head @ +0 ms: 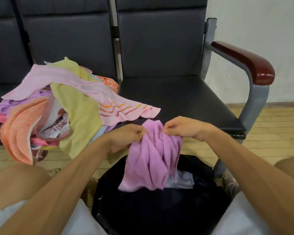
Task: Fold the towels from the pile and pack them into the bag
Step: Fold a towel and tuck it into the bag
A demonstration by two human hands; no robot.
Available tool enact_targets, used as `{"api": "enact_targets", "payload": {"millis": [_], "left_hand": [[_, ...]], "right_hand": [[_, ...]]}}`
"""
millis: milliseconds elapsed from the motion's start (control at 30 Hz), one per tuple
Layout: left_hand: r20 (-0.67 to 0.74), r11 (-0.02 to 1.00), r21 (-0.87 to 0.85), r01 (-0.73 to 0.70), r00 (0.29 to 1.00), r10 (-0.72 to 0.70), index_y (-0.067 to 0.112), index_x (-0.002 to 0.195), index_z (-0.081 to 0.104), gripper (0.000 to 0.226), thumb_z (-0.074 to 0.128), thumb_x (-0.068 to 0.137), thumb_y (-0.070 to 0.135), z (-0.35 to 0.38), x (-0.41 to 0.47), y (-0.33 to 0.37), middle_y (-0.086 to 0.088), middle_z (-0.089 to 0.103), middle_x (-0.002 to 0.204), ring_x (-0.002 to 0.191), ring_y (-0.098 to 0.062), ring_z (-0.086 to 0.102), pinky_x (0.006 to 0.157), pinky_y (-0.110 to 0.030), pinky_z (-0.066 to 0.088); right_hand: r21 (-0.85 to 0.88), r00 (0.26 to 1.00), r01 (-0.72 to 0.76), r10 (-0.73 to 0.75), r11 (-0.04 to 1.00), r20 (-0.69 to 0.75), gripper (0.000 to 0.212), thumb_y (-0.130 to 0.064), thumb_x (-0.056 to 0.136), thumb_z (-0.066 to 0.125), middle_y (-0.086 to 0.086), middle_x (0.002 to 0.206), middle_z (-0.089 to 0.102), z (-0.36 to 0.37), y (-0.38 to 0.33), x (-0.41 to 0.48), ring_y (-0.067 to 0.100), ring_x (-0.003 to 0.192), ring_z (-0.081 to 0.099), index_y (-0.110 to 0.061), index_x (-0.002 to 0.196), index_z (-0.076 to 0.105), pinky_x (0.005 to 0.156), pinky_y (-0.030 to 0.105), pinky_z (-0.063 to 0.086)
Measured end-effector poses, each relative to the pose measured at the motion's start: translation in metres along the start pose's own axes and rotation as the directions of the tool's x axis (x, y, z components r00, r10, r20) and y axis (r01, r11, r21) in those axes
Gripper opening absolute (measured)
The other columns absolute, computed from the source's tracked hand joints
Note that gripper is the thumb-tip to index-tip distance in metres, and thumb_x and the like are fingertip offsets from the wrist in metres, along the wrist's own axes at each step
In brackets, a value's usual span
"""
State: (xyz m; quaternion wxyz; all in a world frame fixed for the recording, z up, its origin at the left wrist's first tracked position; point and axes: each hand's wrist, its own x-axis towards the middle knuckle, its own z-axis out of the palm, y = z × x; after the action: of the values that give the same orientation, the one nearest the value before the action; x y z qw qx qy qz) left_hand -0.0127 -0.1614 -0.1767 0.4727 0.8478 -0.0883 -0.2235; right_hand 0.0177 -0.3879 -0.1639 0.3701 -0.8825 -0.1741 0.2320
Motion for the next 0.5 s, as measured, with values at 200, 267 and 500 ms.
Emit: {"api": "enact_targets", "payload": {"millis": [200,267,500], "left_hand": [[-0.238,0.978,0.205,-0.023,0.968,0.073,0.017,0.083,0.059,0.028,0.040,0.102,0.011,-0.007,-0.018,0.014,0.001,0.059,0.088,0.083,-0.014,0.052,0.070,-0.024,0.041],[-0.422,0.958,0.284,-0.050,0.890,0.171,0.017,0.084,0.061,0.025,0.043,0.100,0.010,-0.015,-0.017,0.012,0.000,0.062,0.094,0.091,-0.016,0.054,0.075,-0.027,0.040],[-0.701,0.933,0.354,-0.060,0.644,0.307,0.005,0.105,0.071,0.027,0.046,0.097,0.005,-0.055,-0.029,0.005,-0.010,0.069,0.111,0.106,-0.025,0.059,0.089,-0.027,0.039]], "right_hand": [[0.006,0.949,0.115,-0.108,0.993,-0.296,0.020,-0.017,0.099,0.052,-0.005,0.099,0.069,-0.017,-0.002,-0.022,0.011,0.097,0.063,-0.020,0.090,0.070,0.085,0.027,0.051],[0.036,0.872,0.144,-0.110,0.989,-0.476,0.022,-0.017,0.100,0.051,-0.009,0.094,0.065,-0.020,-0.002,-0.024,0.006,0.093,0.060,-0.024,0.087,0.067,0.079,0.021,0.047],[0.107,0.534,0.168,0.000,0.980,-0.845,0.017,-0.020,0.100,0.052,-0.013,0.087,0.063,-0.035,-0.001,-0.020,0.005,0.084,0.059,-0.020,0.096,0.069,0.069,0.015,0.043]]}}
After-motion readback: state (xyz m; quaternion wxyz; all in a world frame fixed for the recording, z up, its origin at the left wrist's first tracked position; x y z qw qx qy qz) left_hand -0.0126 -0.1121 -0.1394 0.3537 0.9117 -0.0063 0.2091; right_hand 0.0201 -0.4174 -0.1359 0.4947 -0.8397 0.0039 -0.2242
